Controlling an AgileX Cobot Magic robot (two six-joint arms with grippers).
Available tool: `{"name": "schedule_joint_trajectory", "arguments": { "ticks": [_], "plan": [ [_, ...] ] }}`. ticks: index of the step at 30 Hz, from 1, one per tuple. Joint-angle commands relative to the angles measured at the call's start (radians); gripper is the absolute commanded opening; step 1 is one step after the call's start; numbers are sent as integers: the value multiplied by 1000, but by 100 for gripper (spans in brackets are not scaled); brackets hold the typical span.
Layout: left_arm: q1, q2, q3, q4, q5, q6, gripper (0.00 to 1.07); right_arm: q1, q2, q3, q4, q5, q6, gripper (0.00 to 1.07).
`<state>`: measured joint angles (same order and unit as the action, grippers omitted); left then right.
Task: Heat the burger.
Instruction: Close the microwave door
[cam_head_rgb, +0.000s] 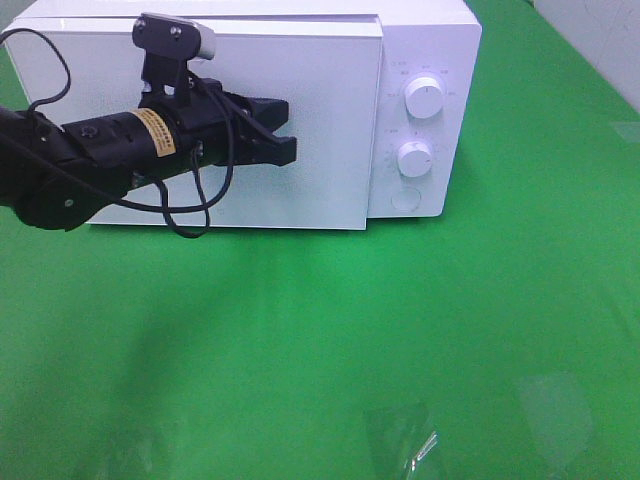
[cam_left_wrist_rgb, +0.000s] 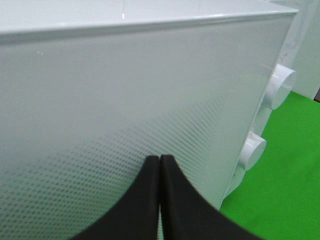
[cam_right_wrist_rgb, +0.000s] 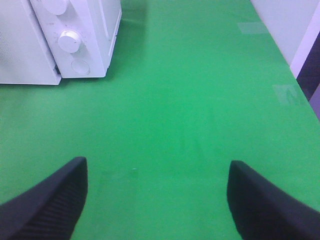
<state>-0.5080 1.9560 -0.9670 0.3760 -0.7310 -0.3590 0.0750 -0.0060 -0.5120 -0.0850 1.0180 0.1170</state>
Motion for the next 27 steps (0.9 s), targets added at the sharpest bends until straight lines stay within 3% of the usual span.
{"name": "schedule_joint_trajectory", "arguments": {
  "ticks": [1,9,12,16,22,26,27],
  "plan": [
    [2,21,-69,-71,32,2,0,-4,-22,2,0,-14,-9,76],
    [2,40,-120,-117,58,55,0,-4,-22,2,0,-14,-9,76],
    [2,49,-131,-214,58,110,0,-4,-22,2,0,-14,-9,76],
    [2,49,-131,-273,59,133,0,-4,-22,2,0,-14,-9,76],
    [-33,31,-131,-220,98,122,0,-4,-22,2,0,-14,-9,76],
    [-87,-7,-131,-189,230,122,0,-4,-22,2,0,-14,-9,76],
    [-117,-30,-130,-173,309,122,5,-4,-22,2,0,-14,-9,76]
  ]
}}
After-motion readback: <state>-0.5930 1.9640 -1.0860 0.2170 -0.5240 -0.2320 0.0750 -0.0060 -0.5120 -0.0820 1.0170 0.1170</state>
